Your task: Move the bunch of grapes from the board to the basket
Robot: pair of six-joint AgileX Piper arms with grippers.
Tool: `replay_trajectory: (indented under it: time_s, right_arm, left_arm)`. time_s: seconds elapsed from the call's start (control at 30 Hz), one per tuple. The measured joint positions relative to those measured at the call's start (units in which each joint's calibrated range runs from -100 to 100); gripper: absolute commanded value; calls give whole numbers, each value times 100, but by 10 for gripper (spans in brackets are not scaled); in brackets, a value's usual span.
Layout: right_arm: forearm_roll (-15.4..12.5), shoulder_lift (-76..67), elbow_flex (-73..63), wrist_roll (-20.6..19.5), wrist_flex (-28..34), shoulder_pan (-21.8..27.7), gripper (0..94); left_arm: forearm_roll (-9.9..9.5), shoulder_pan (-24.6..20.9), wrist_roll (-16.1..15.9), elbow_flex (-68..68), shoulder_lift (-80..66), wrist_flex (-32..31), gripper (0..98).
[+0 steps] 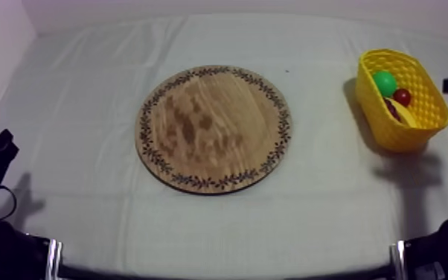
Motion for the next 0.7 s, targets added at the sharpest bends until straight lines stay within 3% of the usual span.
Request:
replay_trajectory:
  time_s: [0.27, 0.5, 0.7]
  right_arm:
    - [-49, -1893, 1770, -479, -853, -108, 4]
    - [-587, -3079, 3004, -184, -1611, -185, 3]
    - [-999, -3771, 3242, -83, -1679, -421, 3]
  left_arm:
    - [0, 0, 0, 0, 0, 0, 0]
    - [0, 0, 0, 0, 0, 0, 0]
    - [0, 0, 0, 0, 0, 0, 0]
